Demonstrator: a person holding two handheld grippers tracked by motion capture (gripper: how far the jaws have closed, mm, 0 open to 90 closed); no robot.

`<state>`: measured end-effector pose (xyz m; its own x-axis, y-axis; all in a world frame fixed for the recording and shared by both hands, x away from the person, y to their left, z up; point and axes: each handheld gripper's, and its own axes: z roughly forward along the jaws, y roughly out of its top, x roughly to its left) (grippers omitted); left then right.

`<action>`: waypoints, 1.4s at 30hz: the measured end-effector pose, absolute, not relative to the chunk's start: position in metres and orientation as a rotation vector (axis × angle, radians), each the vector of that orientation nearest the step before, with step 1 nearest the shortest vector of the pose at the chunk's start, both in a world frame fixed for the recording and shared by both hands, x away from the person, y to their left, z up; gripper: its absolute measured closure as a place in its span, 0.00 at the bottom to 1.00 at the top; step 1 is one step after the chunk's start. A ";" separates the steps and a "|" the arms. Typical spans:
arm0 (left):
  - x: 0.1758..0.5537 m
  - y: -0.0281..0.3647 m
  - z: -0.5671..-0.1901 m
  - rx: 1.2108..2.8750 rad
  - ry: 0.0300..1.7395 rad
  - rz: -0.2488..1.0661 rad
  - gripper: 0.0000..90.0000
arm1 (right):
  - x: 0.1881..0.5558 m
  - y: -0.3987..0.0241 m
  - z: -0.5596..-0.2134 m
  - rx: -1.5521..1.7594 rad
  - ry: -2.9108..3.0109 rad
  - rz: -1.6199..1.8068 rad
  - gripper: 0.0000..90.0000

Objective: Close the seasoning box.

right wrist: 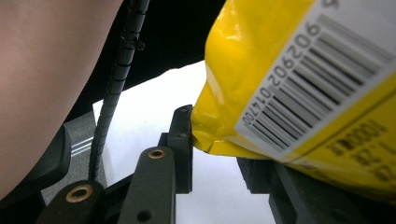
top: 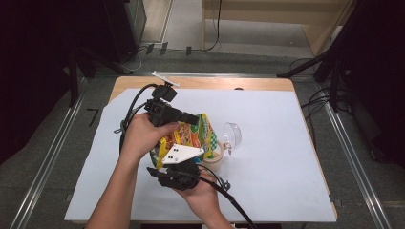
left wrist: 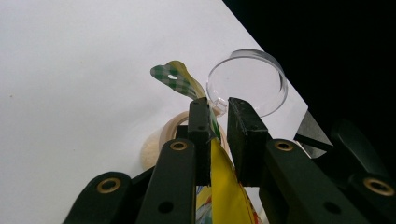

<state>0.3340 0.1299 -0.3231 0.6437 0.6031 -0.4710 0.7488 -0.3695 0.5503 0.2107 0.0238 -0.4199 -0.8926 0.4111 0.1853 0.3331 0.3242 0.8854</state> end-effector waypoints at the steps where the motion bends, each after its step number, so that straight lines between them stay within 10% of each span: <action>1: 0.334 0.130 -0.323 2.095 1.049 -0.245 0.89 | 0.211 0.024 -0.420 0.705 2.497 1.641 0.78; 42: 0.335 0.131 -0.324 2.082 1.082 -0.258 0.90 | 0.211 0.023 -0.416 0.727 2.526 1.625 0.79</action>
